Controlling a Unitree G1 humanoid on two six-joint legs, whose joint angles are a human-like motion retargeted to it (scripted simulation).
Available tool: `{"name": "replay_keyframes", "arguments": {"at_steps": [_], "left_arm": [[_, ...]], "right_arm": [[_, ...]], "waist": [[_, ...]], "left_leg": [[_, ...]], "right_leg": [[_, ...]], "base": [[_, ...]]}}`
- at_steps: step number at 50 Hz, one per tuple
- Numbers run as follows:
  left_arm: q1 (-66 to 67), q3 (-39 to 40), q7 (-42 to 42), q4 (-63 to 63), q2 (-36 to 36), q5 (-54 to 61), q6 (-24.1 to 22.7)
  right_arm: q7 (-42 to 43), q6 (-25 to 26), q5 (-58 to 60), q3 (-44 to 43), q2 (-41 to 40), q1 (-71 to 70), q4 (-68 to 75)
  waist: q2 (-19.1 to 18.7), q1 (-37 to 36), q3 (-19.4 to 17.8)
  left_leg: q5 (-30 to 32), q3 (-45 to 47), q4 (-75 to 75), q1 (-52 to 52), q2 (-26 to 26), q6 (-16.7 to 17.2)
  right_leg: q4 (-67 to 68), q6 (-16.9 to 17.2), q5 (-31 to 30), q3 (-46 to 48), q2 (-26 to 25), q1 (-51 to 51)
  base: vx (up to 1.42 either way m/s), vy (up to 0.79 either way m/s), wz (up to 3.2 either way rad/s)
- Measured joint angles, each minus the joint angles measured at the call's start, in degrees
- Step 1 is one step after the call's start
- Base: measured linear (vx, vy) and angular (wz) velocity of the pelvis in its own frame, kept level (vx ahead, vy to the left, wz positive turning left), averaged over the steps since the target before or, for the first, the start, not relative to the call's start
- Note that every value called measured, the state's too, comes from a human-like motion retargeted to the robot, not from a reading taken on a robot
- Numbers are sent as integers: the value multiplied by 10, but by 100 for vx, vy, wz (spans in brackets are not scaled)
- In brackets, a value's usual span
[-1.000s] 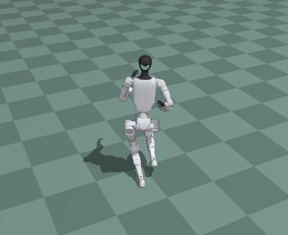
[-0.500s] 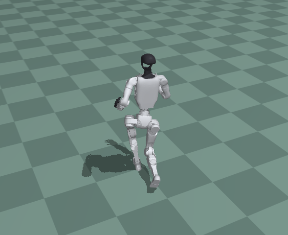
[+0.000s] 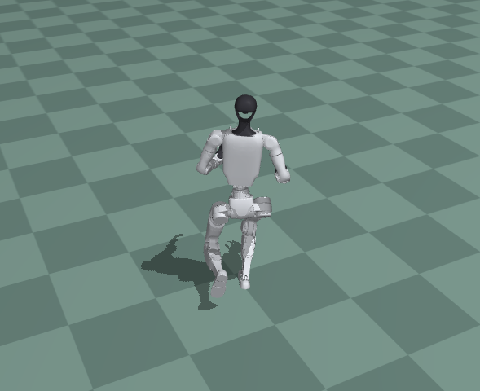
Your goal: Run
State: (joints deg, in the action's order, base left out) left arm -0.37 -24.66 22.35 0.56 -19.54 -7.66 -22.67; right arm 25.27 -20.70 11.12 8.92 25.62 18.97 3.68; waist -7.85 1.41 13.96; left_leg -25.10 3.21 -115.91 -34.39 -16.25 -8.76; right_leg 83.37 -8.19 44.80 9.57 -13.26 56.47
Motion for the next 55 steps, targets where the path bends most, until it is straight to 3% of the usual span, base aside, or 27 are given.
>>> {"name": "replay_keyframes", "arguments": {"at_steps": [3,5,6,8,10,13,16,19,22,25,27,30,32,34,37,40,43,46,48,51,53,55], "left_arm": [[100,26,-13,60,-10,8,28],[183,45,-31,62,-35,22,25],[224,58,-43,51,-53,31,18],[292,86,-61,33,-81,49,1],[341,113,-72,23,-91,67,-12],[352,129,-55,15,-75,77,-13],[300,126,-28,-5,-50,54,-14],[161,113,25,-14,-32,-1,3],[-14,95,82,-11,-14,-38,23],[-114,88,97,-30,10,-27,18],[-139,80,86,-48,12,-14,-8],[-136,50,55,-67,7,-7,-50],[-112,30,35,-69,2,-10,-56],[-72,18,17,-55,-1,-13,-46],[9,15,-2,-6,-4,-20,-8],[107,37,-16,41,-14,-8,17],[232,76,-51,32,-52,20,6],[324,124,-73,19,-75,54,-11],[349,141,-67,11,-70,66,-11],[314,142,-41,-14,-53,45,-9],[224,132,-8,-24,-43,6,2],[97,114,31,-20,-30,-32,18]], "right_arm": [[44,20,49,1,-9,-190,-11],[52,25,55,3,-10,-278,-50],[49,23,49,6,-10,-300,-72],[35,13,35,15,-13,-321,-110],[10,1,22,29,-20,-306,-135],[-28,-1,19,54,-35,-258,-124],[-50,8,31,74,-51,-187,-72],[-59,19,43,83,-70,-114,13],[-61,11,45,76,-64,-43,74],[-74,-11,8,63,-18,44,59],[-86,-19,-24,48,8,96,35],[-92,-24,-48,17,24,156,3],[-80,-22,-48,3,23,158,-15],[-63,-22,-38,-4,21,127,-33],[-28,-11,-4,-8,16,14,-54],[11,12,42,-4,6,-166,-75],[10,13,34,4,-2,-267,-119],[-25,-1,14,21,-13,-281,-156],[-51,-3,9,35,-25,-263,-161],[-74,2,18,54,-44,-202,-131],[-82,8,30,62,-56,-152,-88],[-88,7,41,68,-60,-99,-41]], "waist": [[24,-47,-8],[46,-70,0],[66,-70,1],[106,-77,6],[141,-80,16],[176,-51,33],[182,-16,35],[182,28,14],[167,78,6],[117,103,15],[63,101,5],[2,92,3],[-21,72,4],[-25,48,2],[-8,0,-13],[19,-55,-18],[74,-82,-11],[135,-91,-4],[163,-76,4],[179,-39,5],[183,-4,-6],[177,35,-13]], "left_leg": [[-43,-24,-71,-175,-4,-51],[-57,-7,-33,-263,28,-60],[-60,21,22,-279,62,-60],[-63,71,160,-295,133,-44],[-54,107,329,-293,210,-8],[-43,128,501,-272,311,20],[-79,128,455,-260,347,-19],[-178,103,393,-210,365,-62],[-248,70,390,-141,358,-62],[-249,60,432,-26,337,-62],[-196,40,426,55,269,-4],[-30,11,364,109,173,82],[43,4,284,106,116,90],[58,4,180,87,68,67],[-1,-6,18,1,17,5],[-71,-16,-49,-176,15,-53],[-103,43,88,-267,98,-60],[-111,102,351,-273,222,-17],[-105,118,475,-261,294,1],[-126,120,442,-243,342,-37],[-178,100,397,-212,355,-60],[-227,72,382,-166,356,-62]], "right_leg": [[-13,-21,51,-22,-7,-57],[-36,1,52,-46,6,-122],[-44,27,37,-59,31,-166],[-59,92,-32,-81,80,-245],[-51,163,-165,-96,131,-291],[19,210,-305,-104,205,-309],[146,187,-306,-98,264,-299],[284,147,-261,-110,302,-222],[359,104,-188,-133,303,-56],[286,98,-143,-133,250,73],[155,104,-136,-84,181,84],[-56,128,-145,-35,82,72],[-111,119,-144,-12,41,53],[-89,83,-109,0,21,30],[-24,14,-8,-4,5,-20],[-35,-6,52,-25,2,-90],[-59,54,27,-61,56,-215],[-49,150,-117,-85,140,-312],[-1,190,-220,-92,194,-336],[142,183,-264,-91,260,-328],[249,155,-253,-99,291,-269],[326,121,-209,-114,300,-159]], "base": [[-9,-11,35],[3,3,61],[12,10,109],[14,14,98],[8,13,72],[-1,10,76],[-6,6,21],[-8,0,-25],[-10,-5,-43],[9,9,-117],[17,-5,-157],[5,-13,-95],[-5,-11,-61],[-7,-9,-29],[-6,-12,20],[-6,-7,31],[8,8,64],[9,13,54],[-2,10,45],[-6,5,13],[-8,-3,-33],[-8,-4,-59]]}}
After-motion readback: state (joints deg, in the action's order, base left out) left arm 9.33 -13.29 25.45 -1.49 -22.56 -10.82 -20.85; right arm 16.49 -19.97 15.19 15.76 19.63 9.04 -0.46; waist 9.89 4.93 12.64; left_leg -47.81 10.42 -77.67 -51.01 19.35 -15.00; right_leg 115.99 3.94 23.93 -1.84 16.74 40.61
